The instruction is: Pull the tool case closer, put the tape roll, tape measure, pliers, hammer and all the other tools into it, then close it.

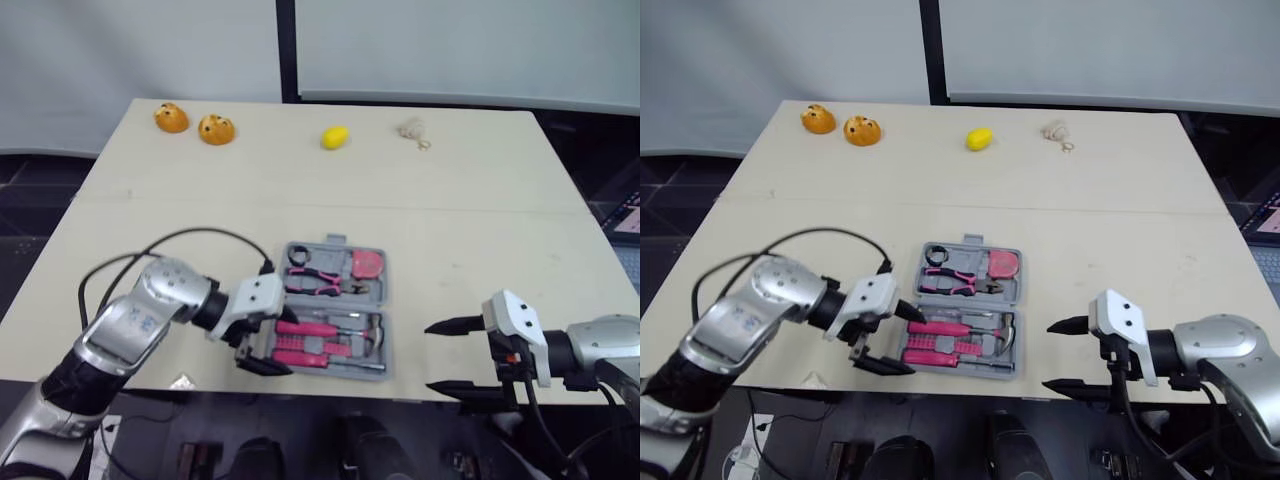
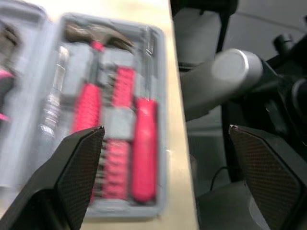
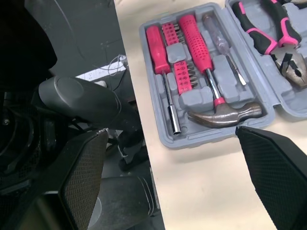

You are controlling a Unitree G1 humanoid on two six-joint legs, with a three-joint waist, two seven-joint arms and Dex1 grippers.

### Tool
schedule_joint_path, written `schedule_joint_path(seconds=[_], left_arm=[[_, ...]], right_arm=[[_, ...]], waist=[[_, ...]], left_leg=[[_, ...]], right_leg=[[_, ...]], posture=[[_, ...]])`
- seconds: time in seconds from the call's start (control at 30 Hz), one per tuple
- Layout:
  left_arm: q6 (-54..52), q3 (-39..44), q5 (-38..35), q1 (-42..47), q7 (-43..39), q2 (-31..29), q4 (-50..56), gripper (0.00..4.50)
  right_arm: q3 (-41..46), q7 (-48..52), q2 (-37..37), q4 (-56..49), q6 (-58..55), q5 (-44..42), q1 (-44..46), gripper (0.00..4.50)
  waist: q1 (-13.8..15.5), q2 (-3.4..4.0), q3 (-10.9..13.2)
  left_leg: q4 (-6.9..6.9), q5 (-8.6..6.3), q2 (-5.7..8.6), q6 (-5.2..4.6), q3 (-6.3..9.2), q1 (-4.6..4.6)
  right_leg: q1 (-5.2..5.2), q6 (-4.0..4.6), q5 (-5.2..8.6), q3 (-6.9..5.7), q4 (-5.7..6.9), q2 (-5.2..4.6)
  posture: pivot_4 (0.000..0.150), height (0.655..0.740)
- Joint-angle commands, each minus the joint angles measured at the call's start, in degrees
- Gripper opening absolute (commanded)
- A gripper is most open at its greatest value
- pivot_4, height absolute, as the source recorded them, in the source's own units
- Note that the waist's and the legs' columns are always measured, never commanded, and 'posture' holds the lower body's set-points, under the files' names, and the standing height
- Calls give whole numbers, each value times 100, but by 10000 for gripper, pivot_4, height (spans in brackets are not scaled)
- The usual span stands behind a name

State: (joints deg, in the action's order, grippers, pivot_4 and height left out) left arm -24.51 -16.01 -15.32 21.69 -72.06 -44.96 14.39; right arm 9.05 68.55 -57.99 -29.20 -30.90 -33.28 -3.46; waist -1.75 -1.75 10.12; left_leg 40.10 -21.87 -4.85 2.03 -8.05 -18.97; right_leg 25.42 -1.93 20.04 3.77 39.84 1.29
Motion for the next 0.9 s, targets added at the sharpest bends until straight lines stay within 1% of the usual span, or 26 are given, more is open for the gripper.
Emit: schedule_joint_path(seconds=[0.03, 0.13, 0.27, 0.3, 0.53, 0.63, 0.7, 0.73, 0.83, 0.9], left_arm=[[1682, 411, -155, -440, -101, 436, -641, 36252], [2110, 375, 96, -460, 267, 900, -1229, 21478], [2400, 252, 245, -391, 262, 1157, -1659, 2686], [2480, 205, 296, -376, 246, 1210, -1750, 1217], [2812, -151, 702, -270, 336, 1596, -2315, 1217], [2763, -267, 888, -204, 407, 1686, -2512, 1217], [2368, -420, 1123, -145, 512, 1674, -2652, 1217], [2396, -597, 1357, -228, 475, 1555, -2682, 1217], [2374, -936, 1535, -528, 203, 1267, -2472, 1217], [2691, -1095, 1757, -586, 256, 1170, -2526, 1217]], right_arm=[[-25, 17, 7, -206, 47, -83, 59, 45000], [-85, 22, 10, -227, 20, -91, 87, 45000], [-94, 41, -29, -240, -13, -127, 125, 45000], [-96, 43, -38, -225, -23, -134, 151, 45000], [-98, 24, -51, -251, -57, -134, 165, 45000], [-130, 18, -40, -245, -65, -129, 197, 45000], [-157, 16, -31, -232, -59, -115, 224, 45000], [-161, 15, -17, -227, -64, -133, 249, 45000], [-169, -14, 34, -220, -117, -205, 321, 45000], [-224, -36, 60, -184, -93, -166, 344, 45000]], waist=[[10, 0, 0], [13, 0, 0], [-6, -1, -1], [-17, -1, -1], [-25, -1, -1], [-22, -1, -1], [-17, -1, -2], [-16, -1, -6], [-37, 8, -69], [-63, 8, -90]], left_leg=[[0, 0, 1, 0, 0, 0], [0, -1, 1, -1, 0, -3], [0, -1, 3, -1, 1, -4], [-1, -1, 2, -1, 2, -3], [-3, -1, 2, -1, 1, 0], [-2, -1, 2, -1, 1, 0], [-3, -1, 3, -1, 1, 0], [-3, -1, 3, -1, 1, 1], [-9, -1, 1, -1, 1, 5], [-21, -1, 0, -1, 0, 24]], right_leg=[[0, -1, -1, 0, -1, -2], [0, -1, -1, -3, -3, -2], [0, -2, -1, -3, -1, -1], [0, -2, -1, -3, -2, 0], [0, -2, -1, -2, 1, 0], [0, -2, -1, -3, 2, 1], [0, -2, -1, -2, 2, 0], [-1, -2, -1, -1, 1, 0], [-2, -2, -1, -1, -1, 1], [-14, 2, 1, 3, -3, 2]], posture=[[1500, 7400], [1500, 7400], [1500, 7400], [1500, 7400], [1500, 7400], [1500, 7400], [1500, 7400], [1500, 7400], [1500, 7400], [1500, 7400]])
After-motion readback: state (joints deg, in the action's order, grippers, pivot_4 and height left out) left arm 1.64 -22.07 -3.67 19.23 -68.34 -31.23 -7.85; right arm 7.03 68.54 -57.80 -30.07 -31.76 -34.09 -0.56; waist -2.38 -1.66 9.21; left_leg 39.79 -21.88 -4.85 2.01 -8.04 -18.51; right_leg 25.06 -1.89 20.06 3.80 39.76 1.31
